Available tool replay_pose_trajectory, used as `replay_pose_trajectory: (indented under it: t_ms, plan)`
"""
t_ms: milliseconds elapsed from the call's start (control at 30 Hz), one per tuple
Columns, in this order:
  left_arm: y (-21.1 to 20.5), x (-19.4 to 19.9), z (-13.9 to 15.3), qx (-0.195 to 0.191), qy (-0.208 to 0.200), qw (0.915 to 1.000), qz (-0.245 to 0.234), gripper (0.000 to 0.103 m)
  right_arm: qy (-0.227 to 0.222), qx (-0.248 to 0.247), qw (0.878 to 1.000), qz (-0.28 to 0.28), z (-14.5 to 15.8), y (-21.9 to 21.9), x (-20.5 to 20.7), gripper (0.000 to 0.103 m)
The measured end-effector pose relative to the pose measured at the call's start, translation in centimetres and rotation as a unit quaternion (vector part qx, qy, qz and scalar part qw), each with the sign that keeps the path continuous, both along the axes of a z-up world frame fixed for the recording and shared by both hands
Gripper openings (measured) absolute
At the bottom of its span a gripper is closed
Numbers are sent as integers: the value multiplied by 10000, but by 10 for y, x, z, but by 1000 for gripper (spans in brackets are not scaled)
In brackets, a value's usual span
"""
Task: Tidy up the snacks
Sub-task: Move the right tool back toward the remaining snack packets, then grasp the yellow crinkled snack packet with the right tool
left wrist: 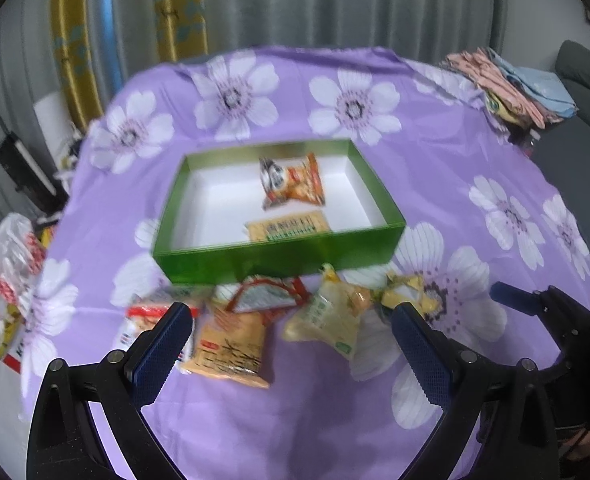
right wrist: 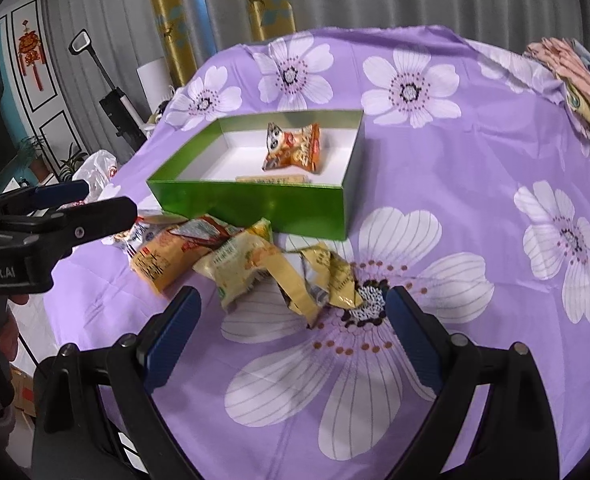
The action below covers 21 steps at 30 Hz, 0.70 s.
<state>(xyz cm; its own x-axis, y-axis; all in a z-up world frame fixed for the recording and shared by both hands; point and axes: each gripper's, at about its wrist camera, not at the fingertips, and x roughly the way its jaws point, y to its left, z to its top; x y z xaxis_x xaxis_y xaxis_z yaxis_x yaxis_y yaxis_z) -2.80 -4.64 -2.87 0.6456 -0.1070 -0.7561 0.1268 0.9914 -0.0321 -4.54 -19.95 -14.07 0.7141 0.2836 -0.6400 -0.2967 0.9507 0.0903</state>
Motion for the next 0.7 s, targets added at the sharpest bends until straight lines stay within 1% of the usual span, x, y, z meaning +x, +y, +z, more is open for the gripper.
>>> replay_pose_trajectory:
  t_ms: [200,300,400,500,600,700]
  plan:
    - [-3,12,-29,-405,649,9969,-167,100,341,92,9994,-16,-21,-10,11,95]
    - [-6,15,-40,-539,846,9946,-270,100,476,202,9987,31,-30,-12,15,95]
    - [-9,18,-49,-808,1032,9905,-408,100,520,171,9985,75,-39,-11,18,95]
    - [-16,22,-52,-996,1056,9876,-594,100,559,268,9980,112,-46,-14,21,95]
    - [-26,27,-51,-980,918,9874,-836,100,598,383,9974,107,-51,-18,28,95]
    - [-38,35,-53,-961,826,9859,-1097,100,591,398,9974,138,-56,-20,35,95]
